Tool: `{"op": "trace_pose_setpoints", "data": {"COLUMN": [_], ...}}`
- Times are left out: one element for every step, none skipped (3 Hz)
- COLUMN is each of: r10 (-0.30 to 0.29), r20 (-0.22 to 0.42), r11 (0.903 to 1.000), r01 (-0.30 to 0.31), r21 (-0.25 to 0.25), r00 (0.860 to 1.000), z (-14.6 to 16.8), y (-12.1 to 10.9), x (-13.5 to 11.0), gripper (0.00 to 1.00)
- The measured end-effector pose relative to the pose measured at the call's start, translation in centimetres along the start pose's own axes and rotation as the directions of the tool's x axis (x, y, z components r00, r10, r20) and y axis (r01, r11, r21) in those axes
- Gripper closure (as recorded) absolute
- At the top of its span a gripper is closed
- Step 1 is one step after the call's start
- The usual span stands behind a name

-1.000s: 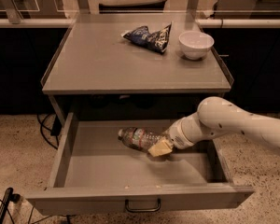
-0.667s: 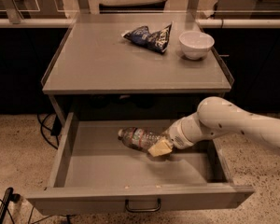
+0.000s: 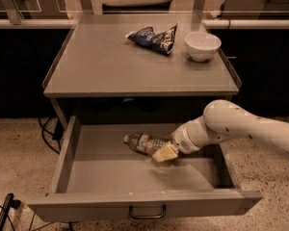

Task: Place water bottle into top drawer

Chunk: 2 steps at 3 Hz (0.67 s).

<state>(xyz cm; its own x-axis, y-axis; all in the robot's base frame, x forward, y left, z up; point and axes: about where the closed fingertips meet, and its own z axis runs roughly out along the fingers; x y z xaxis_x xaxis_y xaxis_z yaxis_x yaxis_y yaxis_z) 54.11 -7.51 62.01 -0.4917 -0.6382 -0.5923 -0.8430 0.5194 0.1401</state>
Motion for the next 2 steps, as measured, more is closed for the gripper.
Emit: {"op": "trace_pose_setpoints", "data": {"r10": [0.000, 0.000], "r20": [0.000, 0.000], "r11": [1.0000, 1.0000], "r01": [0.000, 0.000], "r21": [0.000, 0.000], "r00": [1.000, 1.000], "z": [0.00, 0.00], "y": [0.00, 0.00], "x": [0.00, 0.00], "gripper": [0.00, 0.00]}}
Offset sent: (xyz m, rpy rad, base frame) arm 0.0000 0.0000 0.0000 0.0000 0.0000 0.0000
